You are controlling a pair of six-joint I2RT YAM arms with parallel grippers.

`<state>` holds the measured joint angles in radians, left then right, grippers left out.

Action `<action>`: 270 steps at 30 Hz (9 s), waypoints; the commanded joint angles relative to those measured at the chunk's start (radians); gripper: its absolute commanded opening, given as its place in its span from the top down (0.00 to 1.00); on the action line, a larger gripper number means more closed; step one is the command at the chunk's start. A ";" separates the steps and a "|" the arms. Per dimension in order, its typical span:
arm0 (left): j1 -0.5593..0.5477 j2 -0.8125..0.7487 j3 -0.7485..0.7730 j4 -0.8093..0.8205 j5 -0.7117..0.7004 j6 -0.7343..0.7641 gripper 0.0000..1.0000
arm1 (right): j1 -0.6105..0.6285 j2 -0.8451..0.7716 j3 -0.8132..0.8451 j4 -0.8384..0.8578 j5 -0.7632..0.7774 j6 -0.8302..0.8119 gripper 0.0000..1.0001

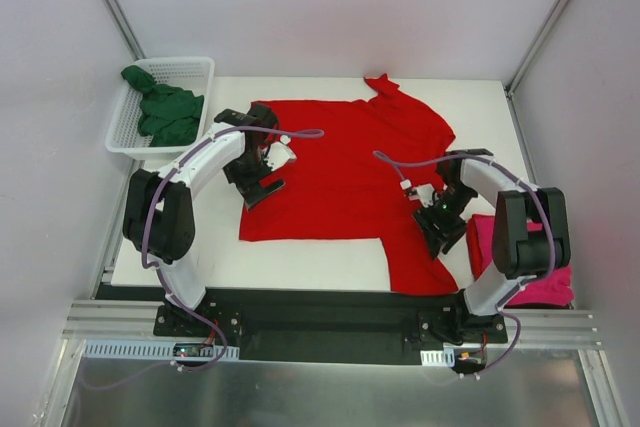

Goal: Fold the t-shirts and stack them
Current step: Flatten out the tshirt

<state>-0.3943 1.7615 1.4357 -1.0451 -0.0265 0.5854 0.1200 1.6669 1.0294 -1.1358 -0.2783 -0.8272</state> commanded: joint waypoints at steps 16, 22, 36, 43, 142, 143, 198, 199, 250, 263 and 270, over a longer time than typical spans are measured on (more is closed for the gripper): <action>-0.020 0.019 0.002 -0.039 0.017 -0.007 0.01 | -0.019 -0.206 -0.232 0.341 0.068 0.022 0.55; -0.025 0.024 0.000 -0.039 0.016 -0.006 0.01 | -0.014 -0.223 -0.249 0.380 0.085 0.036 0.61; -0.028 0.035 0.005 -0.039 0.010 -0.006 0.01 | -0.010 -0.125 -0.230 0.301 -0.053 -0.062 0.61; -0.028 0.038 0.008 -0.039 0.004 -0.002 0.01 | -0.008 -0.088 -0.220 0.236 -0.128 -0.133 0.63; -0.084 0.332 0.482 0.063 0.037 -0.013 0.01 | 0.089 0.109 0.162 0.777 0.502 -0.227 0.00; -0.083 0.323 0.461 0.072 0.054 -0.003 0.01 | 0.086 0.128 0.197 0.786 0.511 -0.233 0.00; 0.069 0.389 0.358 0.347 -0.127 0.108 0.01 | 0.082 0.151 0.181 0.275 0.024 -0.164 0.00; 0.069 0.389 0.359 0.344 -0.128 0.108 0.00 | 0.089 0.183 0.185 0.256 0.019 -0.173 0.00; 0.176 0.268 0.114 0.358 -0.162 0.186 0.01 | 0.392 0.163 0.143 -0.232 -0.087 -0.283 0.00; 0.074 0.099 0.057 0.300 -0.038 0.108 0.01 | 0.454 0.060 0.204 -0.255 -0.113 -0.221 0.00; 0.015 0.049 -0.098 0.243 0.082 0.054 0.01 | 0.487 0.131 0.176 -0.210 -0.122 -0.188 0.00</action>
<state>-0.3695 1.8381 1.4097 -0.7189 -0.0418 0.6895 0.5972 1.7664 1.2160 -1.3022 -0.3630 -1.0382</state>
